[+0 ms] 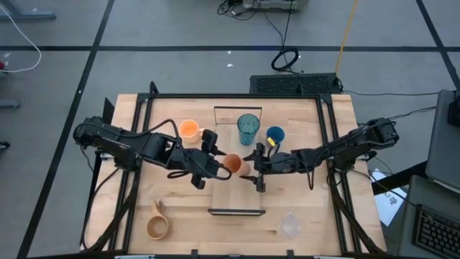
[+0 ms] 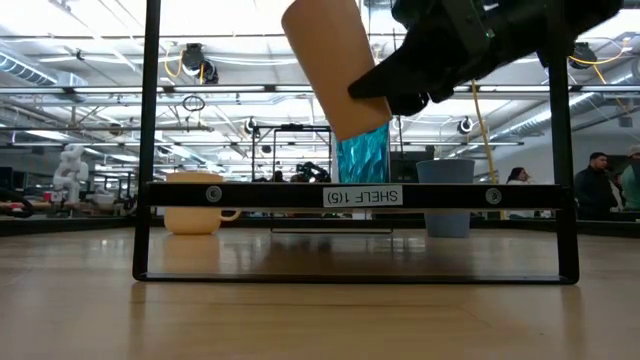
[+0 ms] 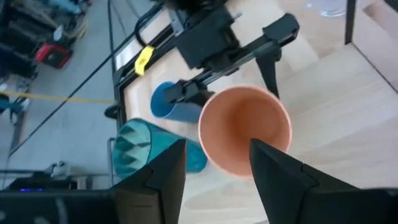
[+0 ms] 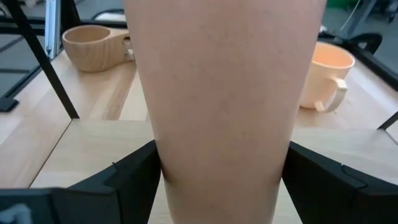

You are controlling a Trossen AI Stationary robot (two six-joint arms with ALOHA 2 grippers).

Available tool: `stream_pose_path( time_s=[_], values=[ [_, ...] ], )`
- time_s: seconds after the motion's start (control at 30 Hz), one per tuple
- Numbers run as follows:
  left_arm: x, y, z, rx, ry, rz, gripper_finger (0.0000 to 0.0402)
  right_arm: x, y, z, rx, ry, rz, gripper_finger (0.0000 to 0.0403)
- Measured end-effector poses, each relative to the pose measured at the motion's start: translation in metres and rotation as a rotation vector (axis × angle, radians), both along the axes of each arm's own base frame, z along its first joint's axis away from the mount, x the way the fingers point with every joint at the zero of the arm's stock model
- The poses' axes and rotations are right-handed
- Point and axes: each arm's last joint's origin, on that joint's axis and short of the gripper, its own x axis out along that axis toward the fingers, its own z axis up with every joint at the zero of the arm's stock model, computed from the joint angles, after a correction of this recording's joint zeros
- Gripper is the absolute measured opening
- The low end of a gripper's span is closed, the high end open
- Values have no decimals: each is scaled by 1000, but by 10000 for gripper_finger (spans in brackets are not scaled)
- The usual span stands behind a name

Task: Stack small to large cups/mugs on shelf
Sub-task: Put the orange cup on the shelf

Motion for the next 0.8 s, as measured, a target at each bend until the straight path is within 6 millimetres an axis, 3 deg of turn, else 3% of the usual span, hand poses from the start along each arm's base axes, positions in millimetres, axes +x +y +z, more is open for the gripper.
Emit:
stream_pose_path(
  time_s=[0.3,0.8],
  values=[
    [2,3,-20,31,-2,136,177,-21,-7,-18,-33,-144,7,288],
    [7,4,-47,32,-17,174,177,-40,-21,-36,-30,-163,-38,288]
  ],
)
